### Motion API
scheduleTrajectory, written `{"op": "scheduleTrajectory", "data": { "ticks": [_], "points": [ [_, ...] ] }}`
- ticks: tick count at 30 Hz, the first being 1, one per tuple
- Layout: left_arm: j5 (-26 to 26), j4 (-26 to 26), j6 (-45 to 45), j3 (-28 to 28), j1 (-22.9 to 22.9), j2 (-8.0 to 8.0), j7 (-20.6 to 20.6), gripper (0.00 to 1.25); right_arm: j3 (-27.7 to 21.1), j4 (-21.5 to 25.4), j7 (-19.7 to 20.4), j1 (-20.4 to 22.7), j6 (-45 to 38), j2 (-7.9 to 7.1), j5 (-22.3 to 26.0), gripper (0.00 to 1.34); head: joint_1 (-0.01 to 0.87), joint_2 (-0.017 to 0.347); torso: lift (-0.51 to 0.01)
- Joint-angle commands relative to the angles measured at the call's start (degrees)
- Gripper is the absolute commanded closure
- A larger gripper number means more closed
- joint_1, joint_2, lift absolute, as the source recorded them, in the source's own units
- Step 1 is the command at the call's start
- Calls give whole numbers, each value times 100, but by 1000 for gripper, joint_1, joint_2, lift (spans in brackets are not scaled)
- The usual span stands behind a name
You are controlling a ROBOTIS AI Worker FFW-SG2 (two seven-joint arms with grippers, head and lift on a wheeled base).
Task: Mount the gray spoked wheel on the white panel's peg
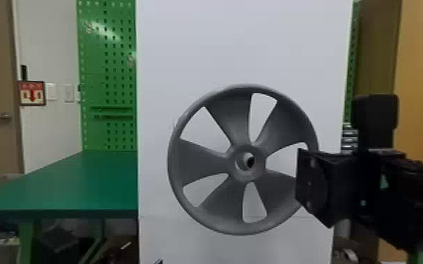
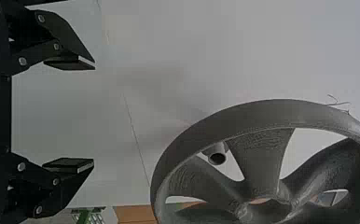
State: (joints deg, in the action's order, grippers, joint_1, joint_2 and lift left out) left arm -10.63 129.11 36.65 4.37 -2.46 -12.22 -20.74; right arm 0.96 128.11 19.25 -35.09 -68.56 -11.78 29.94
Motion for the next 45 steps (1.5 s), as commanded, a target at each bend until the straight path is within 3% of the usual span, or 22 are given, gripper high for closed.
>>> {"op": "scheduleTrajectory", "data": {
  "ticks": [1,45],
  "points": [
    [0,0,0,2,0,0,0,506,-8,-5,0,2,9,0,-14,1138,123,-8,-407],
    [0,0,0,11,-9,0,9,506,-87,-665,0,-156,194,-53,-181,1138,123,-8,-407]
  ]
}}
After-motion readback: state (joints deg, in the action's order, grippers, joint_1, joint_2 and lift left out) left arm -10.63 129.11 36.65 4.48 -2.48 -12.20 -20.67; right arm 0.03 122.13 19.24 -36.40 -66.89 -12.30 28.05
